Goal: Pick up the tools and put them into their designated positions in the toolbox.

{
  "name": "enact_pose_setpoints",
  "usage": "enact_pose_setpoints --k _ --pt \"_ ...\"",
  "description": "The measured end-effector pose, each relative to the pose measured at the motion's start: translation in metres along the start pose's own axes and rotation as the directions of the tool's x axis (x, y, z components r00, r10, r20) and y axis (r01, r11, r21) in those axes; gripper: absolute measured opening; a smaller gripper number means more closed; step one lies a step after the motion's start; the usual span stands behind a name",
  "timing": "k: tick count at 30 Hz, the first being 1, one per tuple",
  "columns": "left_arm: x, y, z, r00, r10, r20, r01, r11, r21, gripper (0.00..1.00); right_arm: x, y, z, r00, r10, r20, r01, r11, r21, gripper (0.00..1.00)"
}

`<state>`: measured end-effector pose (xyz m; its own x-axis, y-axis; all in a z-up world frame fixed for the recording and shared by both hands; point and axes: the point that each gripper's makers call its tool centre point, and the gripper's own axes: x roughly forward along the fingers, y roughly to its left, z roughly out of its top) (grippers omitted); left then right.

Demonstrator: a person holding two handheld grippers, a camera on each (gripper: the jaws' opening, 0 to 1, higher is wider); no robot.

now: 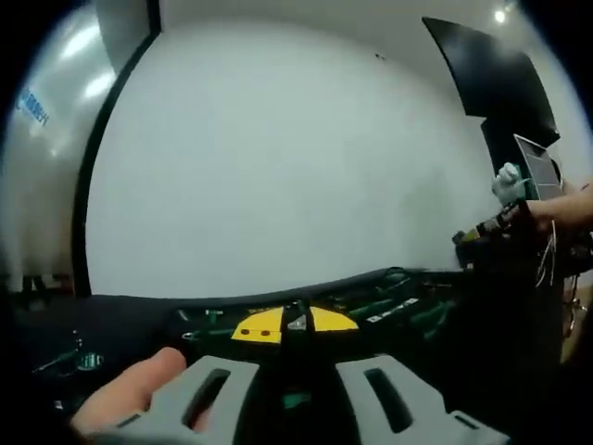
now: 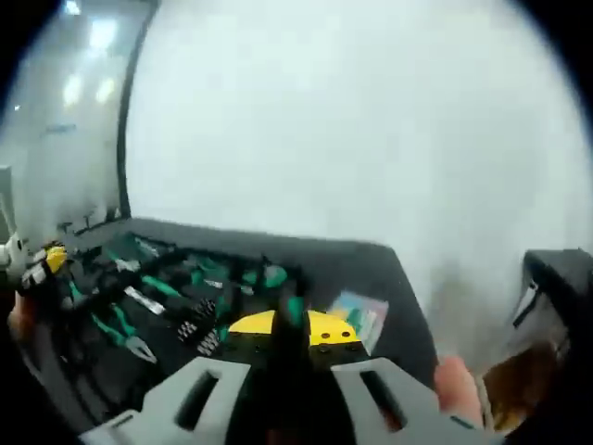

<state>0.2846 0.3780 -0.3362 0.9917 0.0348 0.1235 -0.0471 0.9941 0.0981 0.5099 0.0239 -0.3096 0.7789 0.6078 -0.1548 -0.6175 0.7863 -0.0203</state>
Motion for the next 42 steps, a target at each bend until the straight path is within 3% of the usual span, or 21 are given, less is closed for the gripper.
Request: enact_pose_setpoints --k 2,7,9,11,14,17,23,26,35,38,39,40,41,42 --pt "0.000 0.000 0.000 1.000 0.000 -0.002 0.000 1.000 0.000 0.07 -0.008 0.006 0.017 0.999 0.014 0.043 -0.011 0.997 -0.071 0.08" --pt "0.000 -0.003 -0.002 1.000 -0.006 -0.010 0.006 1.000 0.004 0.07 -0.020 0.034 0.059 0.983 0.113 0.146 -0.099 0.990 -0.096 0.08" --pt "0.000 -0.003 -0.002 1.000 -0.006 -0.013 0.006 1.000 0.008 0.07 -0.023 0.051 0.064 0.973 0.178 0.143 -0.167 0.982 -0.084 0.08" --pt "-0.001 -0.004 -0.002 1.000 -0.008 -0.014 0.008 1.000 0.011 0.07 -0.027 0.075 0.067 0.952 0.263 0.155 -0.258 0.965 -0.049 0.08" --pt "0.001 -0.003 -0.004 1.000 -0.008 -0.020 0.008 1.000 0.016 0.07 -0.028 0.101 0.063 0.934 0.331 0.132 -0.323 0.943 -0.077 0.08" --pt "0.002 -0.002 -0.005 1.000 -0.008 -0.023 0.008 1.000 0.020 0.07 -0.033 0.137 0.058 0.906 0.406 0.118 -0.396 0.913 -0.100 0.08" --pt "0.001 -0.006 -0.005 1.000 -0.013 -0.028 0.014 0.999 0.031 0.07 -0.045 0.185 0.052 0.866 0.494 0.081 -0.480 0.865 -0.145 0.08" --pt "0.000 -0.007 -0.004 1.000 -0.015 -0.027 0.016 0.999 0.030 0.07 -0.050 0.194 0.049 0.856 0.515 0.055 -0.498 0.847 -0.184 0.08" --pt "0.001 -0.008 -0.003 1.000 -0.021 -0.020 0.021 1.000 0.023 0.07 -0.065 0.195 0.040 0.847 0.531 -0.015 -0.520 0.825 -0.221 0.08" --pt "0.001 -0.008 -0.003 1.000 -0.020 -0.019 0.020 1.000 0.021 0.07 -0.061 0.201 0.033 0.836 0.545 -0.054 -0.539 0.802 -0.257 0.08" --pt "0.001 -0.007 -0.003 1.000 -0.019 -0.019 0.020 1.000 0.022 0.07 -0.058 0.206 0.028 0.824 0.561 -0.079 -0.561 0.789 -0.250 0.08" --pt "0.000 -0.008 -0.003 1.000 -0.019 -0.020 0.019 1.000 0.023 0.07 -0.056 0.214 0.023 0.803 0.588 -0.098 -0.592 0.766 -0.253 0.08" --pt "0.000 -0.008 -0.003 1.000 -0.018 -0.021 0.019 1.000 0.023 0.07 -0.055 0.225 0.025 0.775 0.628 -0.075 -0.624 0.741 -0.248 0.08" --pt "0.000 -0.009 -0.003 1.000 -0.018 -0.022 0.019 1.000 0.024 0.07 -0.053 0.232 0.021 0.761 0.641 -0.098 -0.644 0.730 -0.228 0.08"
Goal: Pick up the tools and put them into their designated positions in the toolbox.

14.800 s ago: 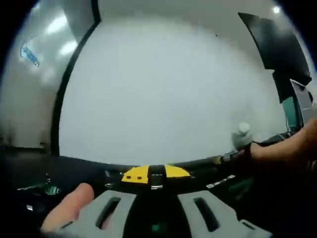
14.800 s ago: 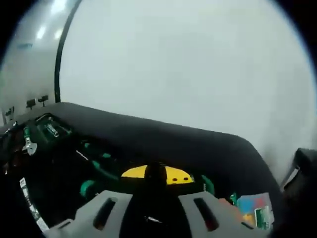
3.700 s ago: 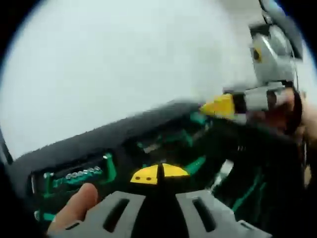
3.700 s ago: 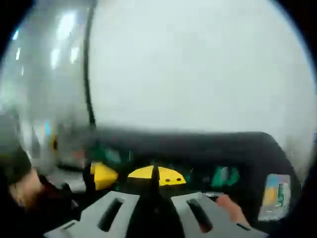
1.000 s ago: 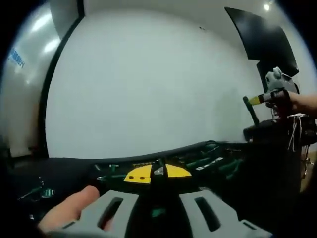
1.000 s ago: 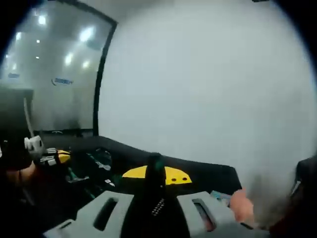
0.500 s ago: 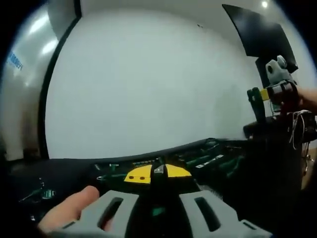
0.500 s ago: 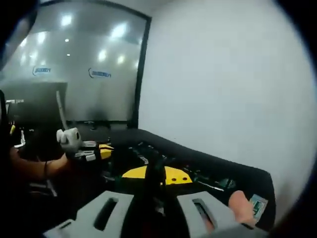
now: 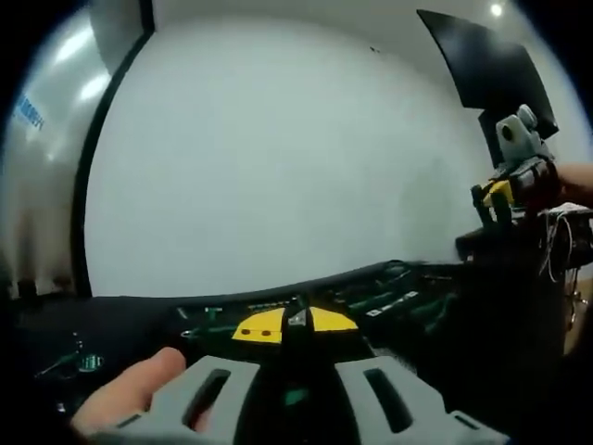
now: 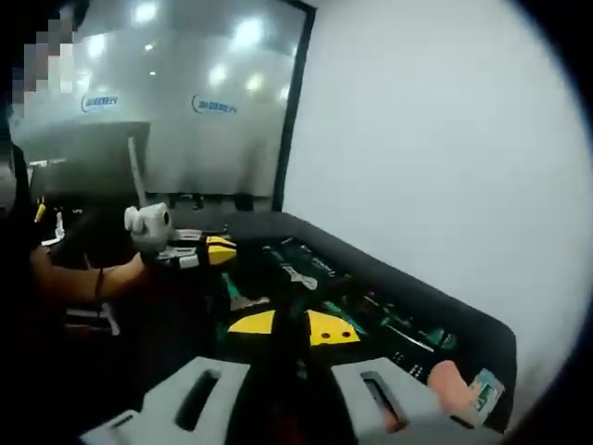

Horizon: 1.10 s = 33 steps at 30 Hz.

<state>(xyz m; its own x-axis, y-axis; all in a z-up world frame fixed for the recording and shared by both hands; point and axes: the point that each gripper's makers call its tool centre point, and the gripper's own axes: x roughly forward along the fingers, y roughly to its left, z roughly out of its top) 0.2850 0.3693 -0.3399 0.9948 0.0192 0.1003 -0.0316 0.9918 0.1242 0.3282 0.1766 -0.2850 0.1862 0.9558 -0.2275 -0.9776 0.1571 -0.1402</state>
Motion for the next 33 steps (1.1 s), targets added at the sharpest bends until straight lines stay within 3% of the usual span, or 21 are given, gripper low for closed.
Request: enact_pose_setpoints --k 5,11,14,17,20,23,25,27,29,31,33 --pt "0.001 0.001 -0.002 1.000 0.000 -0.005 0.000 1.000 0.004 0.07 0.032 0.013 -0.007 0.998 0.036 -0.051 -0.038 0.999 -0.028 0.08" --pt "0.000 0.000 -0.002 1.000 0.000 -0.006 0.000 1.000 0.008 0.07 0.054 0.029 -0.022 0.990 0.064 -0.124 -0.071 0.996 -0.053 0.09" --pt "0.001 0.000 -0.002 1.000 0.001 -0.006 0.000 1.000 0.009 0.07 0.068 0.035 -0.034 0.974 0.115 -0.196 -0.129 0.990 -0.056 0.09" --pt "-0.001 -0.002 -0.001 1.000 0.000 -0.005 0.000 1.000 0.007 0.07 0.078 0.046 -0.047 0.947 0.170 -0.274 -0.200 0.976 -0.085 0.09" --pt "0.000 -0.002 -0.001 1.000 0.000 -0.005 0.000 1.000 0.008 0.07 0.086 0.050 -0.057 0.923 0.182 -0.338 -0.218 0.973 -0.071 0.09" --pt "-0.001 -0.003 -0.001 1.000 0.000 -0.006 0.001 1.000 0.009 0.07 0.088 0.056 -0.065 0.916 0.173 -0.362 -0.197 0.980 -0.031 0.09" --pt "-0.001 -0.003 -0.001 1.000 -0.001 -0.007 0.001 1.000 0.010 0.07 0.086 0.057 -0.067 0.920 0.158 -0.359 -0.174 0.985 -0.013 0.09" --pt "0.000 -0.003 -0.002 1.000 -0.001 -0.008 0.001 1.000 0.011 0.07 0.080 0.064 -0.076 0.899 0.166 -0.406 -0.159 0.986 0.052 0.10" --pt "0.000 -0.002 -0.002 1.000 -0.002 -0.009 0.002 1.000 0.012 0.07 0.080 0.065 -0.075 0.910 0.129 -0.393 -0.128 0.991 0.029 0.10" --pt "-0.001 -0.004 -0.002 1.000 -0.002 -0.009 0.003 1.000 0.014 0.07 0.079 0.064 -0.075 0.906 0.108 -0.410 -0.111 0.994 0.017 0.10" --pt "-0.001 -0.005 -0.002 1.000 -0.003 -0.011 0.003 1.000 0.017 0.07 0.087 0.057 -0.077 0.901 0.086 -0.426 -0.121 0.991 -0.055 0.10"
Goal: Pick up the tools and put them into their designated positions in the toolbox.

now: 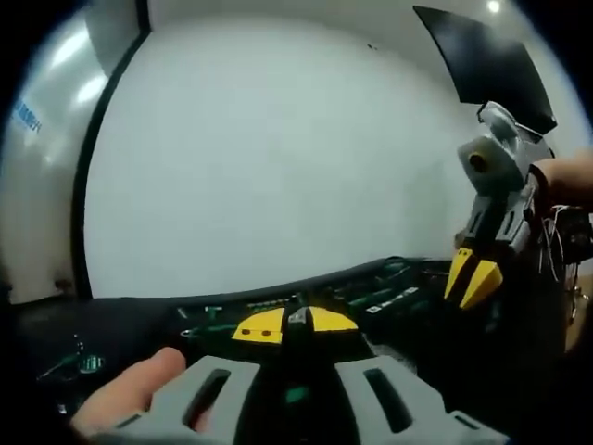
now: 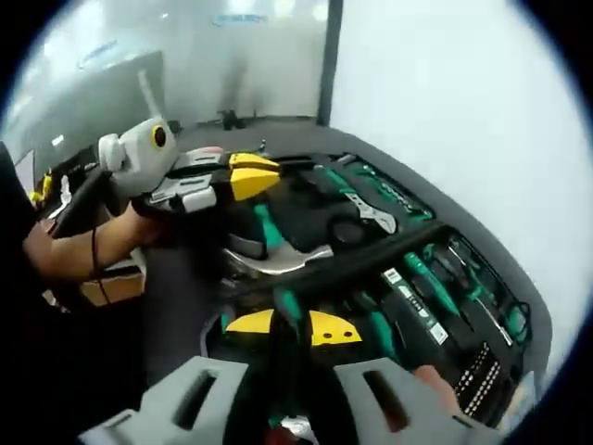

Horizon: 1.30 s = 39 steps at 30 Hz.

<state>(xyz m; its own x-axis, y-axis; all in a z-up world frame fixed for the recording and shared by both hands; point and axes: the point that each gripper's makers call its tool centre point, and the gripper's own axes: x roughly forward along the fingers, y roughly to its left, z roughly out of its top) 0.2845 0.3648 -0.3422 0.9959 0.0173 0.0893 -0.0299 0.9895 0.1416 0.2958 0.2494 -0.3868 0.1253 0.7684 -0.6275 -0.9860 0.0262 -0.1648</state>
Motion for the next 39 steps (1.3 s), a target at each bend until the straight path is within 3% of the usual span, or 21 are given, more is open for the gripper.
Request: enact_pose_setpoints --k 4,6,9,12,14,15,17,19,21,22,24,25,28,29,31,32,34,35,37,38,39 --pt "0.000 0.000 0.000 1.000 -0.001 -0.003 0.001 1.000 0.004 0.07 0.004 -0.007 -0.015 0.999 0.006 -0.044 -0.006 1.000 -0.018 0.11" --pt "0.001 0.000 -0.001 1.000 -0.003 -0.002 0.003 1.000 0.003 0.07 -0.007 -0.010 -0.001 0.997 0.038 0.061 -0.042 0.998 0.056 0.12" --pt "-0.001 -0.002 0.002 1.000 -0.018 0.008 0.018 1.000 -0.008 0.07 -0.041 -0.028 0.022 0.967 -0.025 0.255 -0.034 0.974 0.224 0.11" --pt "0.000 -0.010 0.005 0.998 -0.063 0.024 0.064 0.998 -0.019 0.07 -0.068 -0.047 0.020 0.927 -0.149 0.343 0.085 0.977 0.195 0.11" --pt "-0.003 -0.030 0.010 0.985 -0.167 0.032 0.168 0.985 -0.037 0.06 -0.092 -0.056 0.015 0.855 -0.284 0.435 0.222 0.956 0.190 0.11" --pt "-0.005 -0.042 0.016 0.970 -0.237 0.052 0.240 0.969 -0.064 0.06 -0.103 -0.059 0.012 0.815 -0.341 0.470 0.262 0.938 0.227 0.11" --pt "-0.009 -0.064 0.019 0.918 -0.397 0.019 0.396 0.907 -0.147 0.08 -0.123 -0.067 0.007 0.735 -0.430 0.523 0.300 0.899 0.318 0.12" --pt "-0.017 -0.084 0.021 0.876 -0.482 -0.024 0.476 0.870 -0.131 0.08 -0.135 -0.080 -0.003 0.676 -0.514 0.528 0.335 0.853 0.400 0.12" --pt "-0.029 -0.106 0.009 0.806 -0.578 -0.124 0.572 0.816 -0.087 0.08 -0.143 -0.103 -0.024 0.621 -0.632 0.464 0.387 0.761 0.520 0.12" --pt "-0.031 -0.108 0.004 0.800 -0.579 -0.155 0.581 0.813 -0.033 0.08 -0.148 -0.108 -0.033 0.601 -0.675 0.428 0.380 0.712 0.591 0.11" --pt "-0.031 -0.111 -0.002 0.792 -0.585 -0.175 0.594 0.805 -0.002 0.08 -0.157 -0.119 -0.046 0.525 -0.743 0.416 0.328 0.627 0.706 0.11" --pt "-0.031 -0.111 -0.009 0.789 -0.578 -0.209 0.584 0.811 -0.039 0.07 -0.163 -0.123 -0.053 0.465 -0.777 0.424 0.314 0.592 0.742 0.09" --pt "-0.030 -0.126 -0.007 0.776 -0.590 -0.223 0.599 0.800 -0.033 0.04 -0.171 -0.129 -0.069 0.390 -0.823 0.412 0.444 0.560 0.699 0.08" --pt "-0.031 -0.133 -0.009 0.765 -0.599 -0.238 0.609 0.793 -0.038 0.03 -0.174 -0.130 -0.071 0.364 -0.833 0.416 0.468 0.550 0.691 0.08" --pt "-0.033 -0.143 -0.025 0.723 -0.608 -0.328 0.640 0.768 -0.012 0.01 -0.181 -0.134 -0.075 0.314 -0.837 0.448 0.499 0.547 0.673 0.08" --pt "-0.029 -0.144 -0.021 0.739 -0.603 -0.302 0.639 0.769 0.029 0.01 -0.180 -0.134 -0.079 0.316 -0.835 0.450 0.495 0.550 0.673 0.08" --pt "-0.033 -0.153 -0.032 0.706 -0.615 -0.350 0.651 0.759 -0.021 0.01 -0.179 -0.135 -0.087 0.315 -0.832 0.455 0.480 0.554 0.680 0.08" --pt "-0.029 -0.159 -0.025 0.728 -0.612 -0.310 0.644 0.765 0.003 0.00 -0.178 -0.134 -0.087 0.336 -0.828 0.450 0.449 0.560 0.696 0.08" --pt "-0.028 -0.167 -0.025 0.723 -0.618 -0.309 0.648 0.762 -0.009 0.00 -0.182 -0.136 -0.082 0.307 -0.819 0.485 0.413 0.573 0.708 0.08" --pt "-0.025 -0.170 -0.025 0.725 -0.617 -0.305 0.641 0.767 -0.027 0.00 -0.175 -0.137 -0.078 0.326 -0.810 0.487 0.439 0.586 0.681 0.08" --pt "-0.023 -0.174 -0.024 0.723 -0.624 -0.297 0.639 0.767 -0.055 0.00 -0.169 -0.134 -0.080 0.367 -0.801 0.473 0.447 0.598 0.666 0.08"
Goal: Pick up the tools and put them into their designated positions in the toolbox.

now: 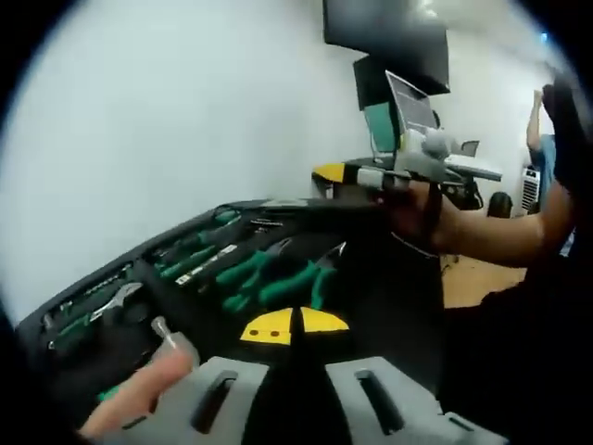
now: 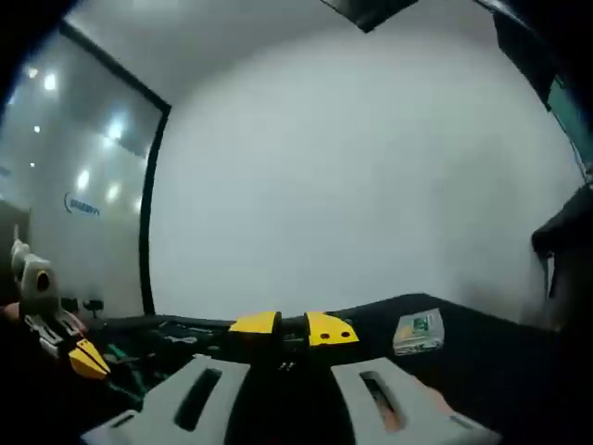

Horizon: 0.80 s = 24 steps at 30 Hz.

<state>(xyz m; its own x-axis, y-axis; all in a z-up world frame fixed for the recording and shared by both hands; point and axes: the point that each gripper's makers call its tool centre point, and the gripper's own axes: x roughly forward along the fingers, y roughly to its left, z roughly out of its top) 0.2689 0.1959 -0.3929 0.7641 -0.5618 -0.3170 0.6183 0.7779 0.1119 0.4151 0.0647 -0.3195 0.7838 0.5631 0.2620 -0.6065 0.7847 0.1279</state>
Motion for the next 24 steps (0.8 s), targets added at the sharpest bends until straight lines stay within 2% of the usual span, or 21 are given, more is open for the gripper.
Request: enact_pose_setpoints --k 2,3,4,6,7,8,9,10,11,12,13,15,17,19,20,21,22,23,24 --pt "0.006 -0.002 0.003 1.000 0.004 -0.010 -0.004 1.000 0.003 0.00 -0.002 0.005 0.000 1.000 0.017 0.002 -0.017 1.000 -0.001 0.08" --pt "0.005 0.003 0.003 0.998 0.034 -0.047 -0.030 0.996 0.080 0.00 -0.003 0.008 0.000 1.000 0.028 0.004 -0.028 0.999 -0.023 0.08" --pt "0.003 0.011 0.007 0.997 0.068 -0.041 -0.063 0.992 0.111 0.01 -0.006 0.010 0.000 1.000 0.030 0.004 -0.030 0.999 -0.035 0.08" --pt "-0.003 0.021 0.018 0.997 0.067 -0.023 -0.066 0.996 0.059 0.01 -0.007 0.013 -0.002 0.999 0.040 -0.007 -0.040 0.998 -0.037 0.08" --pt "-0.005 0.027 0.020 0.997 0.065 -0.034 -0.063 0.996 0.055 0.01 -0.006 0.014 -0.003 0.999 0.046 -0.013 -0.047 0.998 -0.039 0.08" --pt "-0.008 0.033 0.018 0.994 0.067 -0.083 -0.057 0.991 0.120 0.01 -0.005 0.018 -0.005 0.998 0.056 -0.019 -0.057 0.998 -0.041 0.08" --pt "-0.008 0.036 0.017 0.990 0.054 -0.132 -0.025 0.977 0.213 0.02 -0.005 0.022 -0.005 0.998 0.062 -0.022 -0.063 0.997 -0.044 0.08" --pt "-0.007 0.033 0.018 0.986 0.026 -0.167 0.026 0.953 0.301 0.05 -0.007 0.022 -0.005 0.998 0.061 -0.021 -0.062 0.997 -0.047 0.08" --pt "-0.001 0.029 0.021 0.983 -0.027 -0.184 0.091 0.933 0.348 0.07 -0.009 0.022 -0.004 0.998 0.062 -0.021 -0.062 0.997 -0.047 0.08" --pt "0.006 0.025 0.022 0.975 -0.077 -0.207 0.148 0.922 0.358 0.10 -0.010 0.022 -0.003 0.998 0.061 -0.019 -0.061 0.997 -0.044 0.08" --pt "0.011 0.021 0.018 0.961 -0.109 -0.256 0.203 0.904 0.377 0.13 -0.011 0.022 -0.002 0.998 0.060 -0.016 -0.060 0.997 -0.042 0.08" --pt "0.021 0.027 0.009 0.935 -0.106 -0.340 0.264 0.847 0.462 0.14 -0.010 0.022 -0.003 0.998 0.061 -0.016 -0.062 0.997 -0.041 0.08" --pt "0.029 0.032 0.001 0.911 -0.115 -0.396 0.314 0.817 0.484 0.14 -0.009 0.022 -0.005 0.998 0.064 -0.017 -0.065 0.997 -0.036 0.08" --pt "0.037 0.028 -0.004 0.896 -0.151 -0.418 0.356 0.807 0.472 0.13 -0.010 0.020 -0.005 0.998 0.060 -0.016 -0.060 0.998 -0.032 0.08" --pt "0.039 0.023 -0.007 0.888 -0.161 -0.431 0.379 0.787 0.487 0.12 -0.010 0.020 -0.005 0.998 0.059 -0.017 -0.060 0.998 -0.029 0.08" --pt "0.045 0.022 -0.007 0.889 -0.161 -0.428 0.380 0.780 0.497 0.12 -0.010 0.020 -0.006 0.998 0.059 -0.020 -0.060 0.998 -0.027 0.08" --pt "0.046 0.021 -0.003 0.885 -0.166 -0.435 0.388 0.779 0.492 0.11 -0.010 0.021 -0.007 0.998 0.064 -0.022 -0.065 0.998 -0.026 0.08" --pt "0.045 0.021 -0.004 0.880 -0.167 -0.444 0.385 0.799 0.462 0.11 -0.010 0.021 -0.007 0.998 0.066 -0.023 -0.067 0.997 -0.027 0.08" --pt "0.045 0.023 -0.001 0.888 -0.153 -0.434 0.371 0.795 0.480 0.07 -0.010 0.022 -0.007 0.997 0.069 -0.023 -0.070 0.997 -0.027 0.08"
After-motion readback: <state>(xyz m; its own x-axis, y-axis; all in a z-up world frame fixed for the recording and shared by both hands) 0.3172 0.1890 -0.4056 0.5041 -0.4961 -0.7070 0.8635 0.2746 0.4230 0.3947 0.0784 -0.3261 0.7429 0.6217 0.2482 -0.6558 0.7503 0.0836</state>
